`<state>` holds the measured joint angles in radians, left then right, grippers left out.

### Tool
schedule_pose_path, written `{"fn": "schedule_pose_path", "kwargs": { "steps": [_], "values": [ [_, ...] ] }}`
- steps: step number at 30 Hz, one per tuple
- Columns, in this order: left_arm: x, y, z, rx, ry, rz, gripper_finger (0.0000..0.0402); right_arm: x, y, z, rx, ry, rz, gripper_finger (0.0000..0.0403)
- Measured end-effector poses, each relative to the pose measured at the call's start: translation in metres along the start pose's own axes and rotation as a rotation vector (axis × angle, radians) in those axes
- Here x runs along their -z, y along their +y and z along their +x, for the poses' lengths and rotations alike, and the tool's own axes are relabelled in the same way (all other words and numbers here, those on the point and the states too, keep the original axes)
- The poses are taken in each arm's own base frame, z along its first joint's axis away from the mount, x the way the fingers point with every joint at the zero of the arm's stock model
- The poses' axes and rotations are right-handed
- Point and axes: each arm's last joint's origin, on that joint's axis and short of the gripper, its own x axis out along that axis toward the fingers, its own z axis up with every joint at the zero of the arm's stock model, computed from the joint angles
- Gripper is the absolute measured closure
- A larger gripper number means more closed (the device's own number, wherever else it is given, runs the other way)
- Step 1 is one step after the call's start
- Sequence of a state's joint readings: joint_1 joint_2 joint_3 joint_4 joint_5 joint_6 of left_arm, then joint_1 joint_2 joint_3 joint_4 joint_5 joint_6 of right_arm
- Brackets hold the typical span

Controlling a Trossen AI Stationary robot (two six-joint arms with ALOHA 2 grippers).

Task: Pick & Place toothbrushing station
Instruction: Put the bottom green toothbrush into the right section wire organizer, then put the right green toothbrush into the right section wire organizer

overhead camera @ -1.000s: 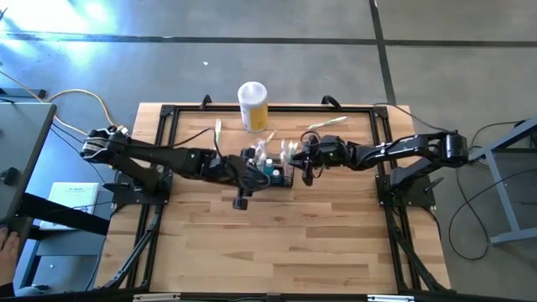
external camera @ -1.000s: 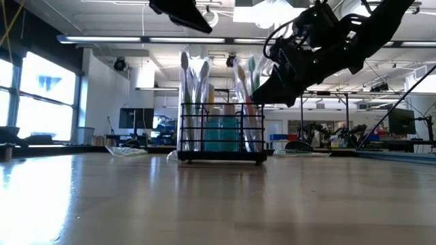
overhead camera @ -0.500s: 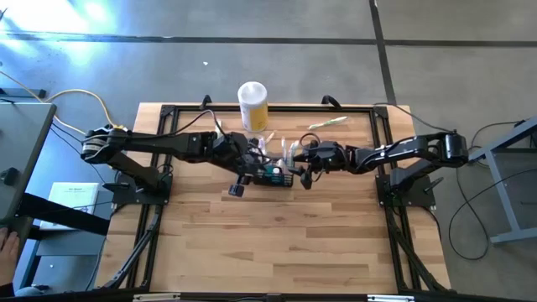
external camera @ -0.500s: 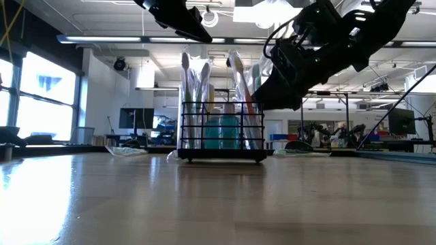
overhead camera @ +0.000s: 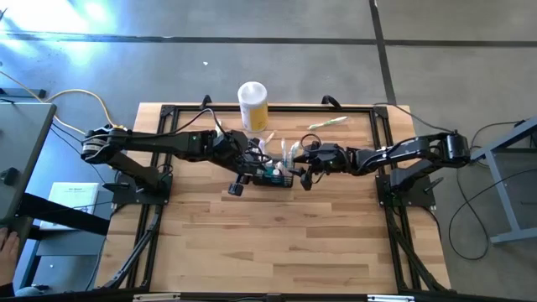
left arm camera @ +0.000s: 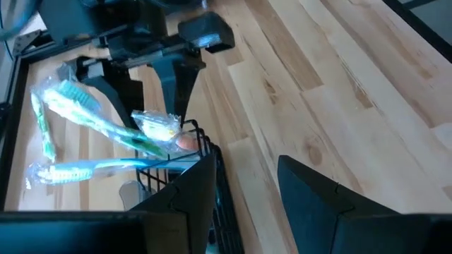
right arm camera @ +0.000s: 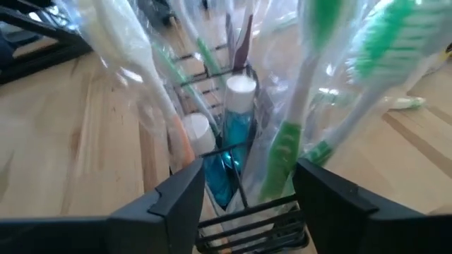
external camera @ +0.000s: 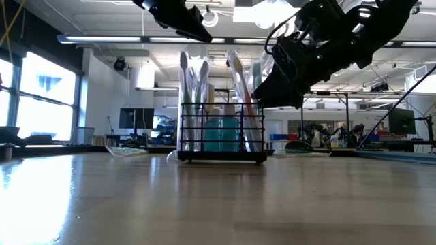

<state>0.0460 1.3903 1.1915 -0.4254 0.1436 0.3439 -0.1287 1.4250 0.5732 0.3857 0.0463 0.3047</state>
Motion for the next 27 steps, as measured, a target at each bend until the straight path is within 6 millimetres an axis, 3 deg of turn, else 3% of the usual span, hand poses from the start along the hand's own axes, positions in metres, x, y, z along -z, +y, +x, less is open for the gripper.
{"fn": "schedule_pose_path", "kwargs": {
  "steps": [27],
  "values": [
    [-0.001,0.000,0.000,-0.004,-0.011,-0.038,0.0254,-0.005,0.008,-0.022,0.021,0.030,0.014,0.0198]
  ]
}}
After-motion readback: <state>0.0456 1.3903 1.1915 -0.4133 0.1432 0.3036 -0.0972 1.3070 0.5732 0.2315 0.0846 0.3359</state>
